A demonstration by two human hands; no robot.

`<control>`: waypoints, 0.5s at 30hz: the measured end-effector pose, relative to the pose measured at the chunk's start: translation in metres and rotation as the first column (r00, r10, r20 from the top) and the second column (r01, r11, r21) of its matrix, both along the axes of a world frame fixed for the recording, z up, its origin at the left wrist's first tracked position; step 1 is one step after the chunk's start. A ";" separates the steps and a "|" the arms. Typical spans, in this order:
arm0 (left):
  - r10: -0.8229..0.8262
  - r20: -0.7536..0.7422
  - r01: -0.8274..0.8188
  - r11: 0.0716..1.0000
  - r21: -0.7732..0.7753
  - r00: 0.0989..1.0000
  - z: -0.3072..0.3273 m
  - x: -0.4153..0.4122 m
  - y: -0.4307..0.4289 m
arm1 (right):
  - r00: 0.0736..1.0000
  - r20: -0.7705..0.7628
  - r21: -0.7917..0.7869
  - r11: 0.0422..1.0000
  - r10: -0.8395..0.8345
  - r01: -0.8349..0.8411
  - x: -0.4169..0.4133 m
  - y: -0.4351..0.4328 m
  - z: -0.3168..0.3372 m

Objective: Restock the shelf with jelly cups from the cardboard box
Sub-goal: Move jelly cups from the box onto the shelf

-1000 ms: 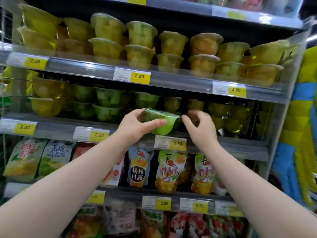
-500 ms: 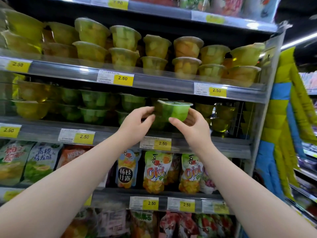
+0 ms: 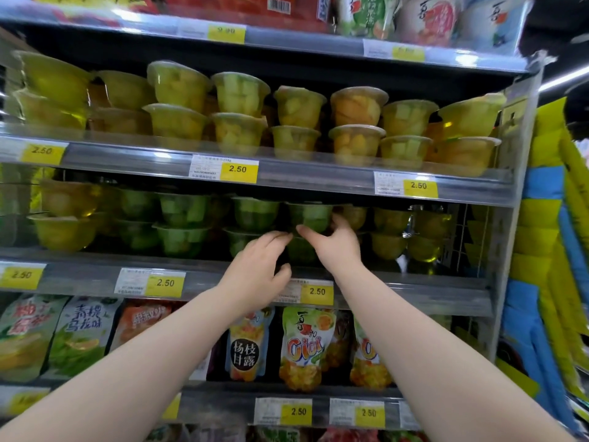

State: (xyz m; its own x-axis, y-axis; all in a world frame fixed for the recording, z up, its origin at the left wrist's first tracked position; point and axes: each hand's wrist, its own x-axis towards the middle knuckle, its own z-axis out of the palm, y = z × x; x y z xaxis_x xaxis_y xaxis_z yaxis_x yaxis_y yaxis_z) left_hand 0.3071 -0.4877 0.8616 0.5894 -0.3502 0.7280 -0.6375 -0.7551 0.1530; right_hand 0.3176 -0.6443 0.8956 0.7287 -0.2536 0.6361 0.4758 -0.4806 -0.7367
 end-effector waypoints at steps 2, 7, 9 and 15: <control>-0.009 0.013 0.008 1.000 0.015 1.000 -0.001 0.000 0.001 | 1.000 -0.023 -0.014 1.000 0.017 -0.017 0.001 -0.001 0.000; -0.040 0.101 0.036 0.999 0.035 0.994 -0.006 -0.004 0.000 | 0.989 0.111 -0.241 0.963 -0.094 0.118 -0.018 -0.014 -0.016; -0.034 0.126 0.027 0.998 0.055 0.991 -0.008 -0.005 -0.003 | 0.967 0.225 -0.415 0.886 -0.120 0.207 -0.030 -0.017 -0.031; -0.021 0.128 0.012 0.997 0.070 0.992 -0.008 -0.002 -0.012 | 0.963 0.224 -0.645 0.719 -0.147 0.260 -0.030 -0.020 -0.049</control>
State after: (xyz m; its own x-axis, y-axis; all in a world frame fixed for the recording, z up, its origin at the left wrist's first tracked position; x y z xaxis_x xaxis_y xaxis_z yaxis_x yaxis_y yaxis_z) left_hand 0.3048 -0.4998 0.8538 0.4863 -0.4110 0.7711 -0.6606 -0.7505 0.0166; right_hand 0.2873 -0.6643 0.8465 0.5944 0.1428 0.7914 0.3821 -0.9161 -0.1217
